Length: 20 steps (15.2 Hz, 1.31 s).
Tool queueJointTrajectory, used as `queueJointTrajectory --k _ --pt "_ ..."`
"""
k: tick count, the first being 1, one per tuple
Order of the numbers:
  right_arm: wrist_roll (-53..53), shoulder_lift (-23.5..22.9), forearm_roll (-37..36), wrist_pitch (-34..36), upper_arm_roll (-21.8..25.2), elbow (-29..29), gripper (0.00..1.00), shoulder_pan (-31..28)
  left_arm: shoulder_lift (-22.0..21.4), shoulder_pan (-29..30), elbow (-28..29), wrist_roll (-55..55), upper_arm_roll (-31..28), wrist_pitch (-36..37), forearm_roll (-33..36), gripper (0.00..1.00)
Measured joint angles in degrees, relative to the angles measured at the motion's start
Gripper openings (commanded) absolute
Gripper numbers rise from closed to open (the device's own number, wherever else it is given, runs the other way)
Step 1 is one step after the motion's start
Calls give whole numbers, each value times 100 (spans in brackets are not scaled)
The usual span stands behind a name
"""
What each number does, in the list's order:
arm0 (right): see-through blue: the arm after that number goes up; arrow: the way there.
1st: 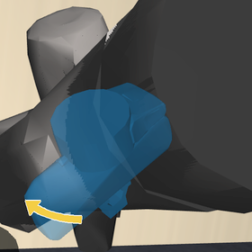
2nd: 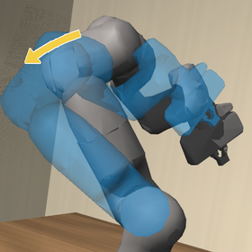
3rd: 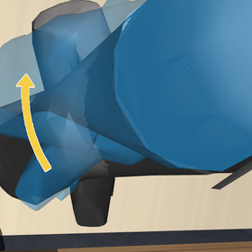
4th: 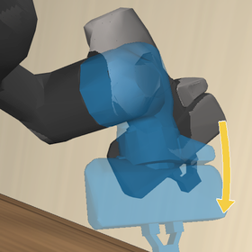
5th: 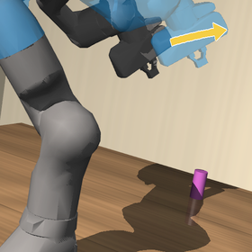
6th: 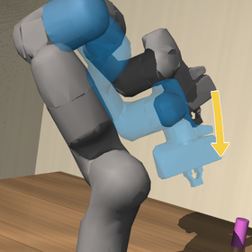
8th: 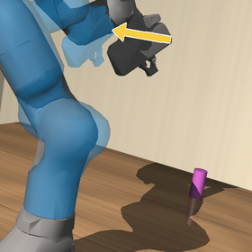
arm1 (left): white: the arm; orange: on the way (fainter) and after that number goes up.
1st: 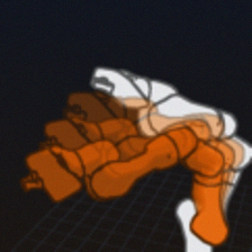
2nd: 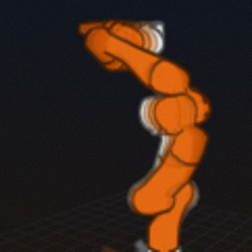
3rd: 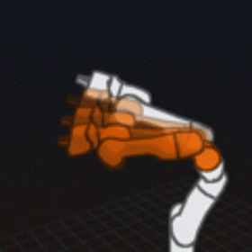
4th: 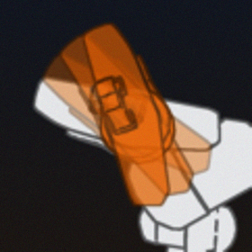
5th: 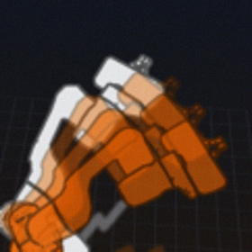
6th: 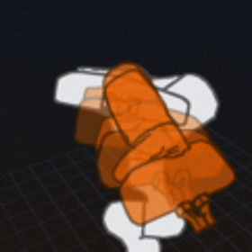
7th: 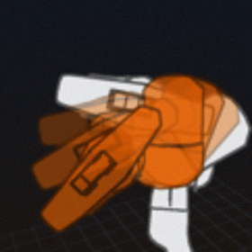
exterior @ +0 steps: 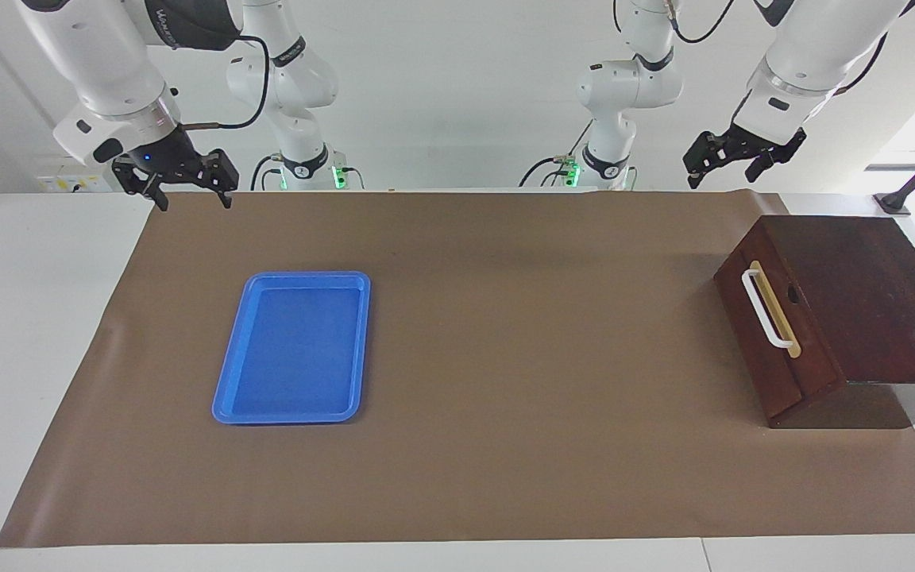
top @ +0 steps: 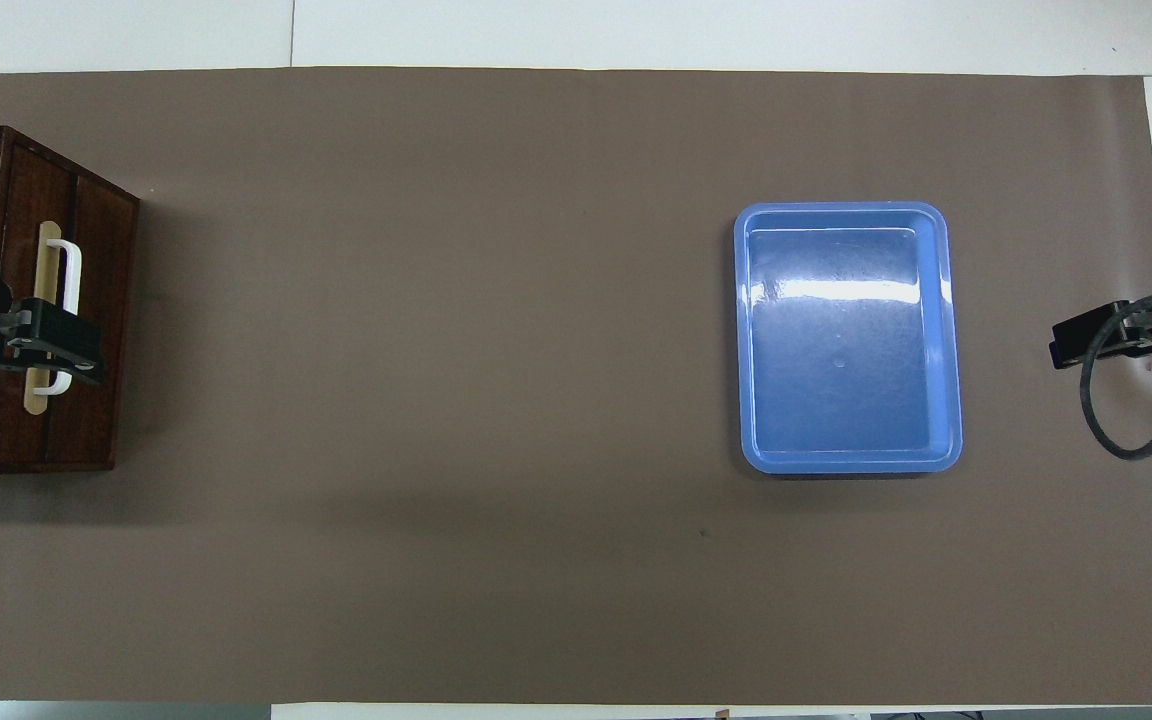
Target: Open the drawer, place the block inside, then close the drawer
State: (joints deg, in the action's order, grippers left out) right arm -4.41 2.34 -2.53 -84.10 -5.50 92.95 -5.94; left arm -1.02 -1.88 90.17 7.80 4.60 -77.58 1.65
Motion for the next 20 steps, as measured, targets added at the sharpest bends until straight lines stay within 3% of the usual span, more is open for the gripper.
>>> queueJointTrajectory --k 4,20 --pt "0 0 4 0 -1 0 100 0 -75 -24 495 -187 -96 -272 -19 100" --pt "0 1 249 0 -3 0 100 1 -183 -84 370 -485 -91 -945 -298 100"
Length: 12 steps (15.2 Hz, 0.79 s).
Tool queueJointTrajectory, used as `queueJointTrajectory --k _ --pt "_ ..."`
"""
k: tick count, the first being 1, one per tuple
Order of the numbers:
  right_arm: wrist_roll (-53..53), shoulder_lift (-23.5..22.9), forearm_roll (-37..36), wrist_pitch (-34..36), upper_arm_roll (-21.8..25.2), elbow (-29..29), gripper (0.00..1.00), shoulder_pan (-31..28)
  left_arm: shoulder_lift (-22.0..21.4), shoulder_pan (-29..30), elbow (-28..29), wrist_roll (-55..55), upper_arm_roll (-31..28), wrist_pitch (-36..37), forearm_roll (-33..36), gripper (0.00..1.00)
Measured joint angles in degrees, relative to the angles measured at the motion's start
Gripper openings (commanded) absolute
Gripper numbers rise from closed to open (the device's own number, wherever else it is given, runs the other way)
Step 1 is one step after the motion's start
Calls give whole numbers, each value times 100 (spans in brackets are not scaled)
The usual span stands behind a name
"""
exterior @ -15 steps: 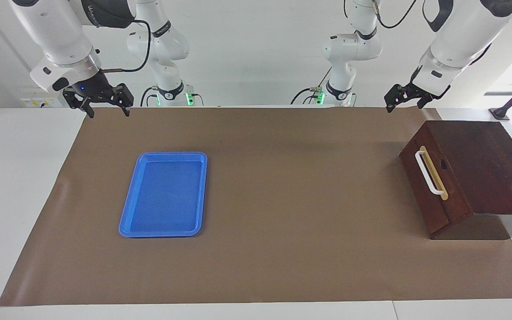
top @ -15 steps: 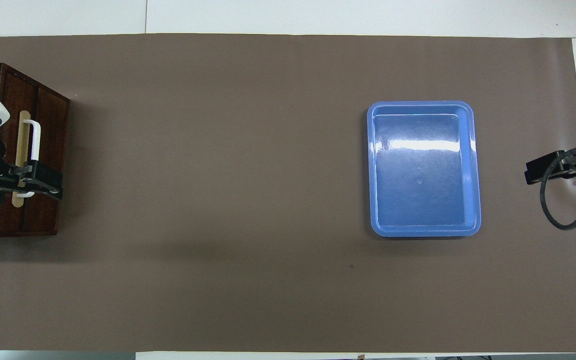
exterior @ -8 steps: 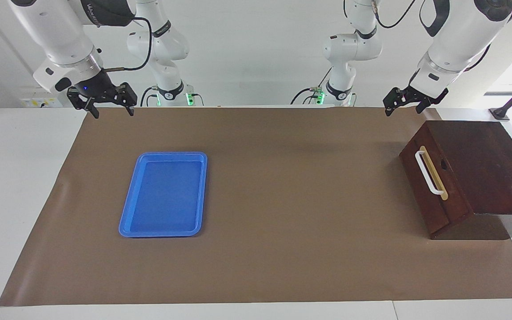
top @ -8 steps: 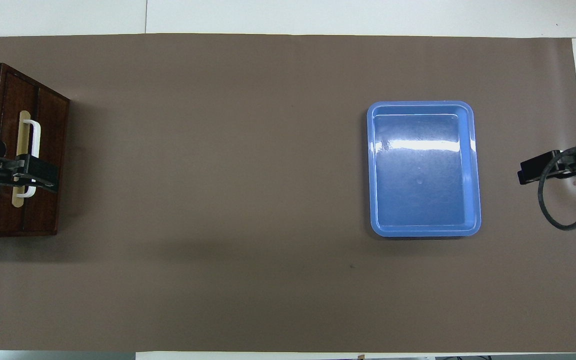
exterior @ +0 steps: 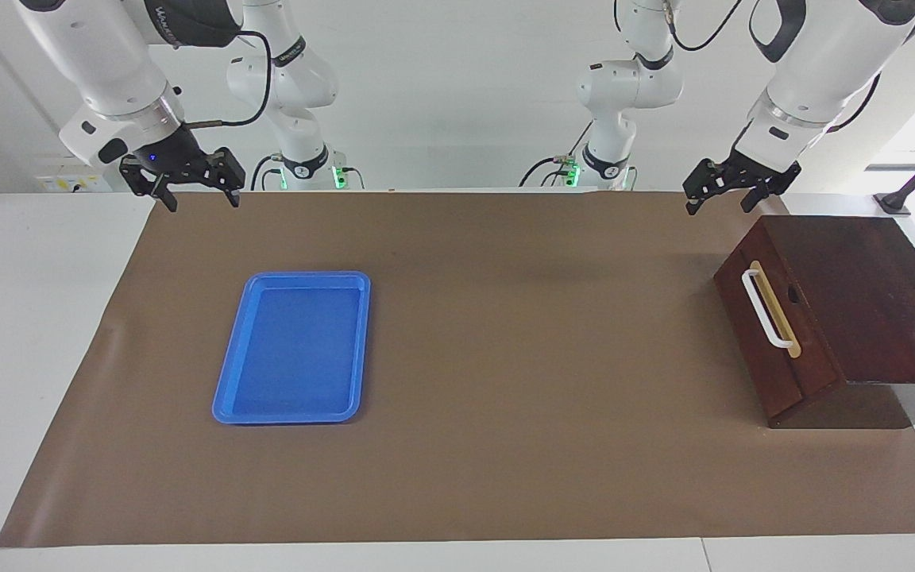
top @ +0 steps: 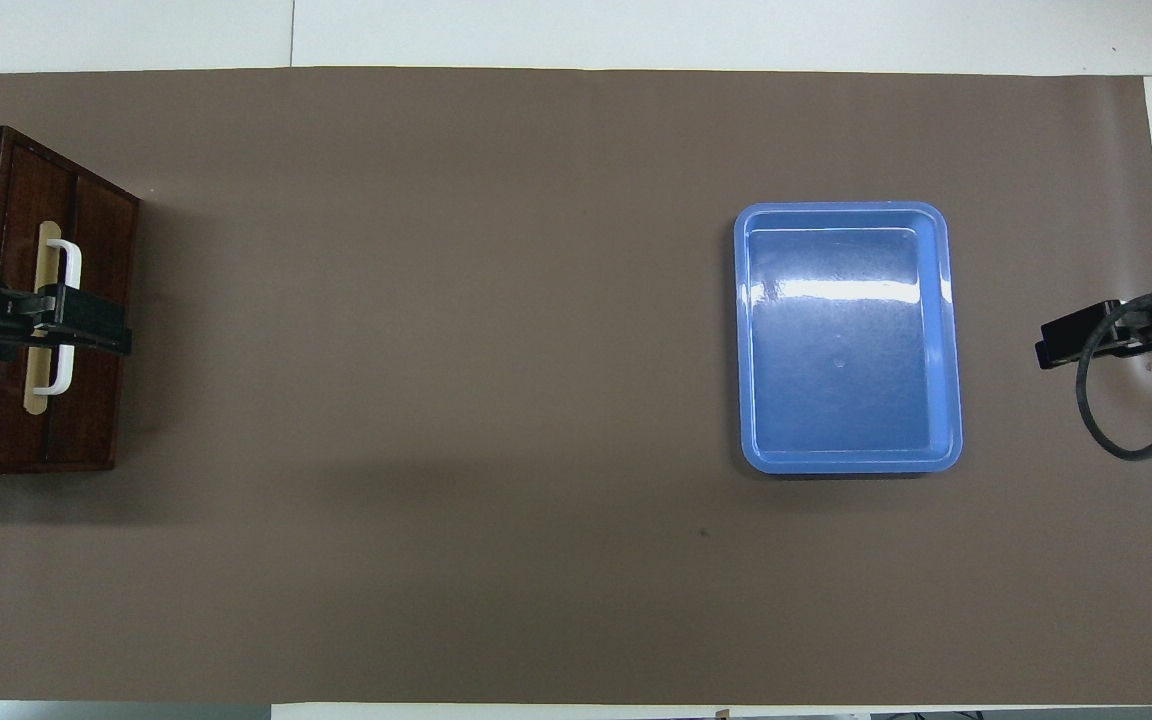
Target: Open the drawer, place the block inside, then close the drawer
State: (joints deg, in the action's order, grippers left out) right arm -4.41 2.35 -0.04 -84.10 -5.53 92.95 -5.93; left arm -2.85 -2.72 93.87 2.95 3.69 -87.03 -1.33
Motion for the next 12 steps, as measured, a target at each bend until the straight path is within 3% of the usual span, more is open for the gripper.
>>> queueJointTrajectory --k 12 --pt "0 0 0 -2 2 -4 100 -1 0 0 -1 -174 0 -1 -84 100"
